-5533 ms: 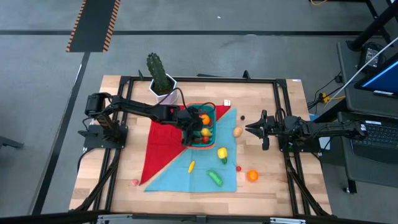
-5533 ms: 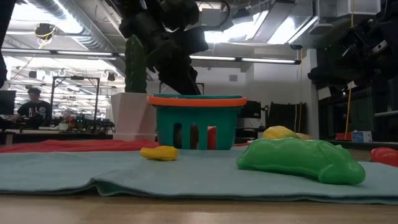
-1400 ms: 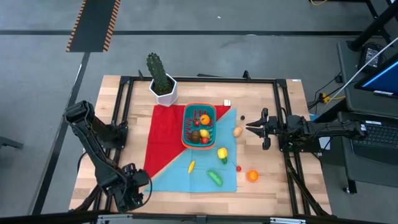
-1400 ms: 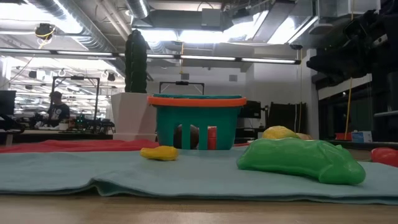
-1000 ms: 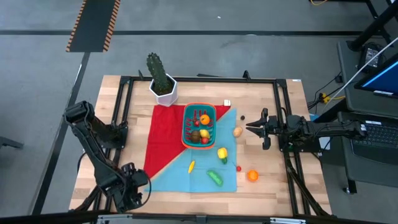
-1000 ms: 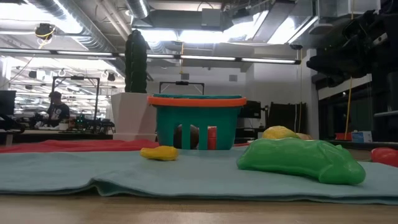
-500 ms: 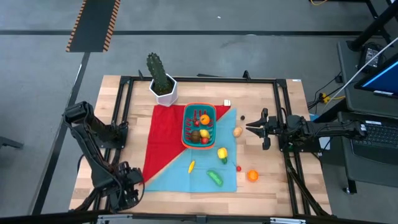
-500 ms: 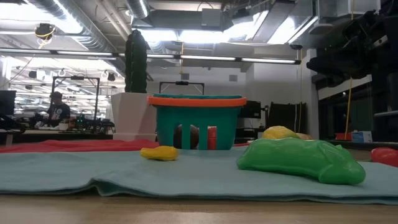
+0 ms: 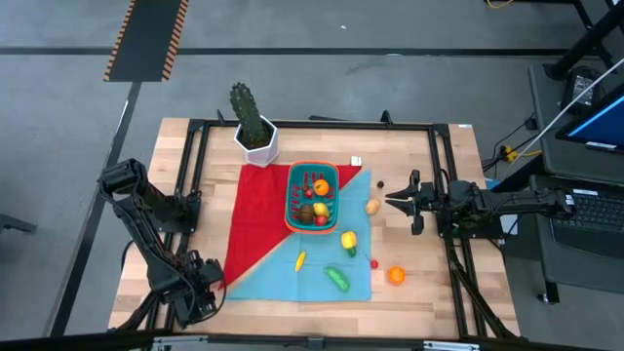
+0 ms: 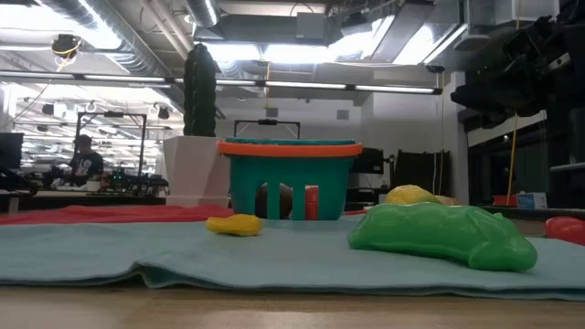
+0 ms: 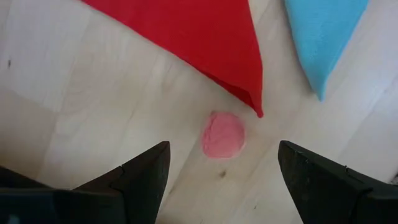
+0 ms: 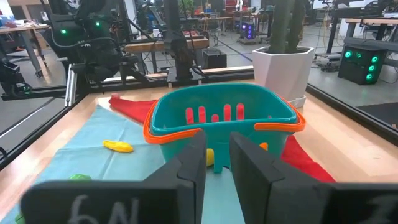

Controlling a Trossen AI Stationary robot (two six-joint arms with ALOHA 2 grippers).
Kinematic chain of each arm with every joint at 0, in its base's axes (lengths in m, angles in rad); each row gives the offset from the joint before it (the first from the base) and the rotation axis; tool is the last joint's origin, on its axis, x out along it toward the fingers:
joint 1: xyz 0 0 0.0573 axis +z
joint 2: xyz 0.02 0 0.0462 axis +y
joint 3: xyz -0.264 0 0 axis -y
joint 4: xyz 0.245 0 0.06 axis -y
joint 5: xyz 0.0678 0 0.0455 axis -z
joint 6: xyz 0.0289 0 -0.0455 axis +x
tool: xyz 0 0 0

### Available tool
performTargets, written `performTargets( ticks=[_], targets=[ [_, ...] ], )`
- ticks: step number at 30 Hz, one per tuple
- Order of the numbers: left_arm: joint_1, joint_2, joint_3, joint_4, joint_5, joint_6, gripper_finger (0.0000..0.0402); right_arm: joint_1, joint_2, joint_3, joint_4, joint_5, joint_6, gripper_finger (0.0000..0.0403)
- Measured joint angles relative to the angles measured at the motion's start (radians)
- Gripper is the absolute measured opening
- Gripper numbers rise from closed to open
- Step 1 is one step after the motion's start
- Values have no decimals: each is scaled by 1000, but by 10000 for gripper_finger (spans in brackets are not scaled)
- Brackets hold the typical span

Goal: Pick and placing Produce into tupperware
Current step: Put the apricot into the basket

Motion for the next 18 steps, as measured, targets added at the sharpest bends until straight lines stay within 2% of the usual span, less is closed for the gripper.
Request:
performTargets(
  ticks=[18],
  targets=[
    [0,0,-86,124,-23,-54,288,0,0,0,-13,0,0,73]
  ],
)
